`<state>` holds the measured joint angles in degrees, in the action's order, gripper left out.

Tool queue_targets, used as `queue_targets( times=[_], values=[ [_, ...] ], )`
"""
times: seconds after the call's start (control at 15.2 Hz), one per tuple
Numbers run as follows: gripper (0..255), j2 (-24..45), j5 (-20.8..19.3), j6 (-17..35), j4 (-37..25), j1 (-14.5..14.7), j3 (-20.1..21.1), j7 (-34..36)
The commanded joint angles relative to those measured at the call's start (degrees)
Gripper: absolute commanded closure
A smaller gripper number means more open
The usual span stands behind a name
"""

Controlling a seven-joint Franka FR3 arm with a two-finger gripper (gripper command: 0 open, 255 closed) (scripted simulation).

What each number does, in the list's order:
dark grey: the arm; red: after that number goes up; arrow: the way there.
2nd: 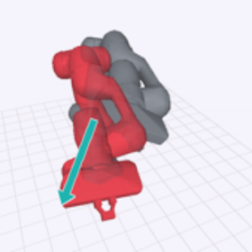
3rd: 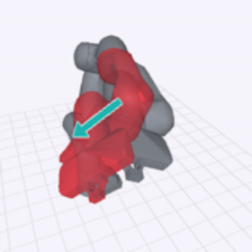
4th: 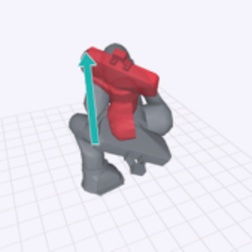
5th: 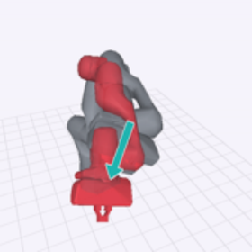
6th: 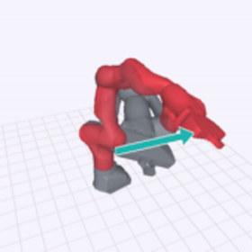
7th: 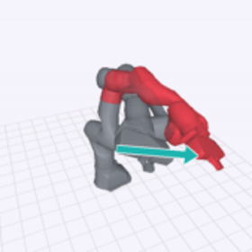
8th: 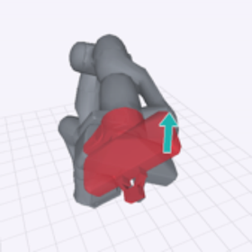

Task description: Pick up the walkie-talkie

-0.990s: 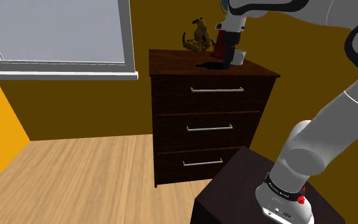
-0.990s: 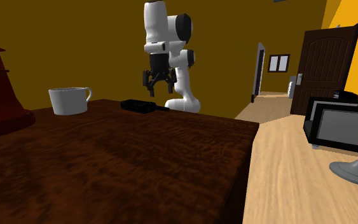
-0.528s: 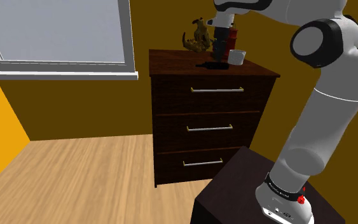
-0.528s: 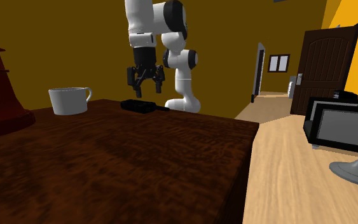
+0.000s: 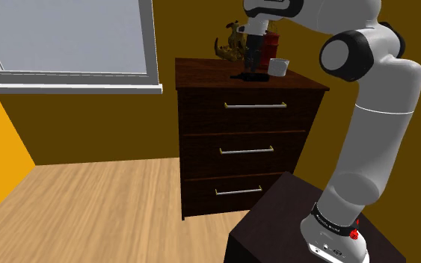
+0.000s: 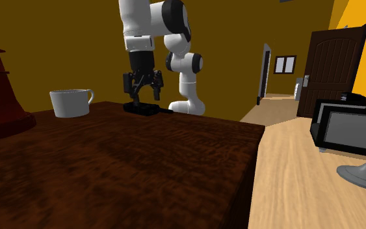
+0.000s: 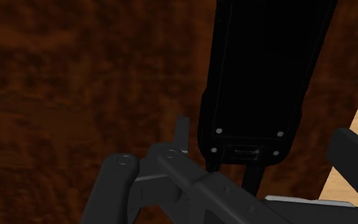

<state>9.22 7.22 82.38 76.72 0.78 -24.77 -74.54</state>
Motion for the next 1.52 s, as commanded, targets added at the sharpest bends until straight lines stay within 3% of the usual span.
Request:
queue_targets(
  times=[0.0,0.2,0.26,0.86,1.45],
  values=[
    [0,-0.6,-0.3,1.9,2.5,0.3,0.1,0.0],
    [0,-1.1,-0.5,3.3,4.3,0.4,0.2,0.1],
    [255,-1.1,-0.5,3.2,4.2,0.4,0.1,0.0],
    [255,-1.1,-0.5,3.3,4.3,0.4,0.2,0.1],
    [255,2.6,1.2,-5.3,-7.6,-1.0,-0.3,-0.3]
  ],
)
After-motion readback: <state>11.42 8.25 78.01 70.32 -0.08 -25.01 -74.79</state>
